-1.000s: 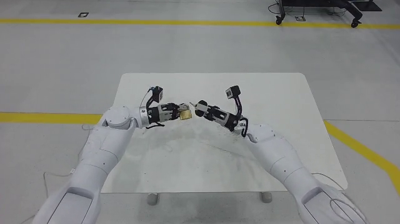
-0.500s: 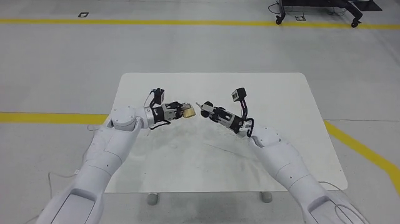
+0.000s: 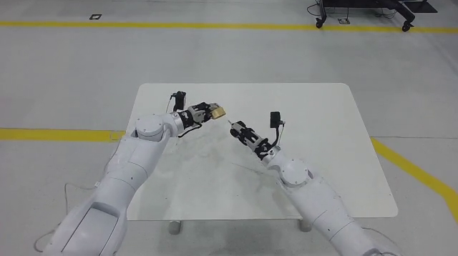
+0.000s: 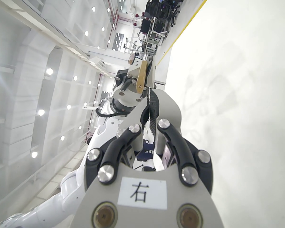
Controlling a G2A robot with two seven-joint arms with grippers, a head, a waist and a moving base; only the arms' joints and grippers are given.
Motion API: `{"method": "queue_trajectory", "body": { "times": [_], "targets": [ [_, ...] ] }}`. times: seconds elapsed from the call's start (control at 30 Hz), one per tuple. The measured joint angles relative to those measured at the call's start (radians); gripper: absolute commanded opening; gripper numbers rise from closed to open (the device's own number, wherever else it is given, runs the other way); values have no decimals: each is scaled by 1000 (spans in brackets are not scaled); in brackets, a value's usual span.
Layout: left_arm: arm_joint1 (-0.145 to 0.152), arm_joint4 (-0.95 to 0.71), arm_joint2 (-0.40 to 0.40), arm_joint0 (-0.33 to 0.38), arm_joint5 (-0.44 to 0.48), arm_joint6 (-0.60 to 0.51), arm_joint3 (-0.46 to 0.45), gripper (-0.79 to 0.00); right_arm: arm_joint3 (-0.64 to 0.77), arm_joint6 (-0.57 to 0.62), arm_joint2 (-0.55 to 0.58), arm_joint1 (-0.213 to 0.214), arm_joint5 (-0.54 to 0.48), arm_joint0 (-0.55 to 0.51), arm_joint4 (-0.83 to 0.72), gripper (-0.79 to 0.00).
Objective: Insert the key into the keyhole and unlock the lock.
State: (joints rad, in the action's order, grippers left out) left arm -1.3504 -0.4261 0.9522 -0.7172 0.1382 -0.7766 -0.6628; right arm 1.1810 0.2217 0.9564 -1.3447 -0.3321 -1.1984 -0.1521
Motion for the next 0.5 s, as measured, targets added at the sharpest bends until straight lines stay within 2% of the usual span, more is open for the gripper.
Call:
{"method": "queue_trajectory", "body": {
  "times": [0.17, 0.5],
  "targets": [
    [-4, 9, 7, 2, 86, 20, 17, -785, 40, -99, -26, -17, -4, -17, 23, -785],
    [-16, 5, 7, 9, 86, -11, 39, -785, -20, -145, -62, -49, -15, 21, -6, -785]
  ]
}}
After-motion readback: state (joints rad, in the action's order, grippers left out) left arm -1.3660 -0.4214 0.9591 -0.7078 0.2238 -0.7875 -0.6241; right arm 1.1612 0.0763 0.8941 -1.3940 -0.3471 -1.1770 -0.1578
